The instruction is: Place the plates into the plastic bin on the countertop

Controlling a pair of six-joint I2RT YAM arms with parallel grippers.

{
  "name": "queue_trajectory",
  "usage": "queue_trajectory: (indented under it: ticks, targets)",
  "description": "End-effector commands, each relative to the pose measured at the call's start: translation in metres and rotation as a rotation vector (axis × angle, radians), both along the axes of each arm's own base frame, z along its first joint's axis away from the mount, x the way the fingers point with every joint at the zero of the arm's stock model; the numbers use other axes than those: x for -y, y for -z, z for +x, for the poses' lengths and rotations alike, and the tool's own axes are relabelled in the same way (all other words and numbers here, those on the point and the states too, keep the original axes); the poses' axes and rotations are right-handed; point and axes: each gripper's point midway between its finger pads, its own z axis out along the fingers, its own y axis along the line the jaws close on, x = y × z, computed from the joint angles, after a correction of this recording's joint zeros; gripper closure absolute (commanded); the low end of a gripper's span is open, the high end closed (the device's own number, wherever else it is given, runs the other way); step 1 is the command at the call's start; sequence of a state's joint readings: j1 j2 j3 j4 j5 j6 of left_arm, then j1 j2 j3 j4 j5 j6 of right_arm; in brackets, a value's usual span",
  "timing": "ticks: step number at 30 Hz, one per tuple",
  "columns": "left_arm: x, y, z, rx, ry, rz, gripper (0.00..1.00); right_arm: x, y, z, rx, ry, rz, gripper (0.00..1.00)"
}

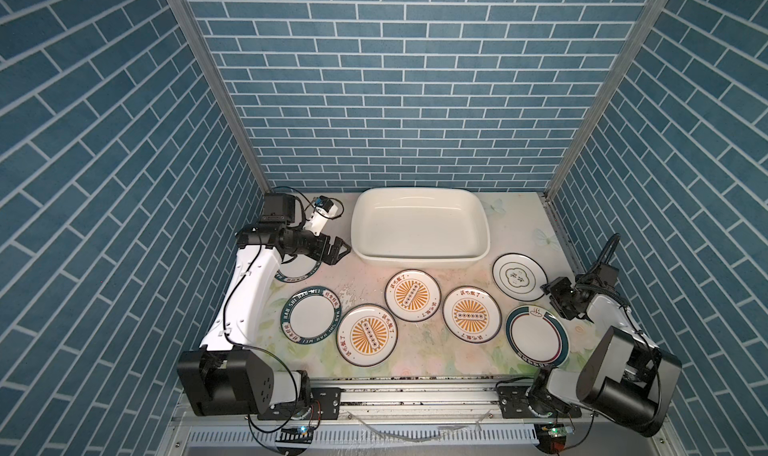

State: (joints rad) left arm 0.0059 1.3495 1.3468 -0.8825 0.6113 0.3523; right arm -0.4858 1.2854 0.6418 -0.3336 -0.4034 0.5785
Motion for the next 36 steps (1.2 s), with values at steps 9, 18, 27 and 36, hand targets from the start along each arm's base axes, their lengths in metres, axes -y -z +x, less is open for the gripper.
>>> queue_trajectory:
  ticks: [9, 18, 27, 36]
  targets:
    - [0.005, 0.003, 0.002, 0.009, 0.009, -0.019, 0.00, -0.001, 0.023, 0.014, 0.014, -0.013, 0.090, 0.50]
    - [0.005, 0.006, 0.006, 0.006, 0.002, -0.023, 0.00, -0.003, 0.037, 0.024, 0.033, -0.001, 0.142, 0.56]
    - [0.004, 0.005, 0.009, 0.008, -0.010, -0.028, 0.00, -0.003, 0.049, 0.036, 0.059, 0.027, 0.199, 0.63]
    - [0.005, 0.003, 0.009, 0.010, -0.016, -0.037, 0.00, -0.005, 0.055, 0.042, 0.078, 0.020, 0.232, 0.80]
